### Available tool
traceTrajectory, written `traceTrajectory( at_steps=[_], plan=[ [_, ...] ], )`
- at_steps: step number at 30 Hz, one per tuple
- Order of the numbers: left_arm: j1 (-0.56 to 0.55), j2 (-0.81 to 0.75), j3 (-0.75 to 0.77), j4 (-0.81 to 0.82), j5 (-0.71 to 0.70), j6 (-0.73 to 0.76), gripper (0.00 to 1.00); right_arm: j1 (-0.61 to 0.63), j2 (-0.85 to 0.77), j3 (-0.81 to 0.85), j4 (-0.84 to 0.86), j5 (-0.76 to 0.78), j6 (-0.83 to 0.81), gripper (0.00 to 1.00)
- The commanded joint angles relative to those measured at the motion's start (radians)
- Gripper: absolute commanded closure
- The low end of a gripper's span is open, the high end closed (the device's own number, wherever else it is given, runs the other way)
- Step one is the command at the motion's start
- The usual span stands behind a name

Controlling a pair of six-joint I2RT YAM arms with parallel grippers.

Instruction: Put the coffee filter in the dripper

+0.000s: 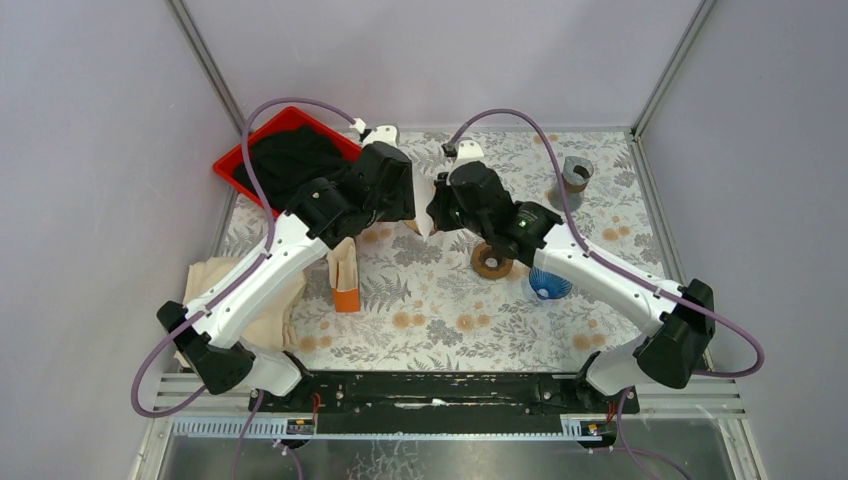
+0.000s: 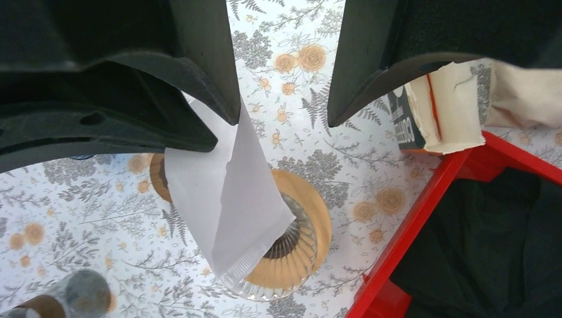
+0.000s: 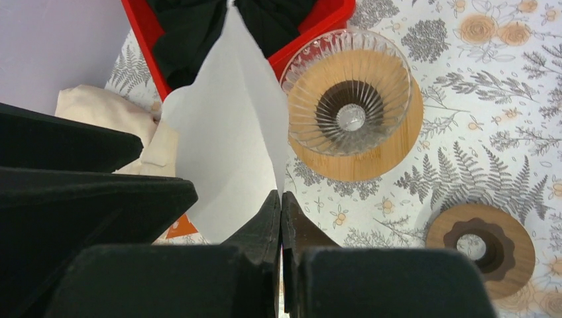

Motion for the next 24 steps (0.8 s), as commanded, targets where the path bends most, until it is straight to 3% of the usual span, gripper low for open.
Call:
traceTrajectory(
  at_steps=[1, 13, 16, 20, 24],
  plan=[
    [0.007, -0.003, -0.013, 0.113, 0.015, -0.024, 0.43, 0.011, 0.000, 0.066, -0.041, 0.023, 0.033, 1.00],
    [0.006, 0.031, -0.026, 0.157, 0.057, -0.016, 0.48, 0.010, 0.025, 0.129, -0.111, 0.035, 0.050, 1.00],
    [0.007, 0.043, -0.026, 0.156, 0.048, -0.013, 0.56, 0.011, 0.022, 0.135, -0.117, 0.033, 0.050, 1.00],
    [0.007, 0.050, -0.022, 0.144, 0.039, -0.010, 0.77, 0.011, 0.023, 0.144, -0.132, 0.049, 0.044, 0.99],
    [0.007, 0.062, -0.003, 0.113, 0.018, -0.004, 0.90, 0.010, 0.019, 0.151, -0.147, 0.066, 0.031, 0.98]
  ],
)
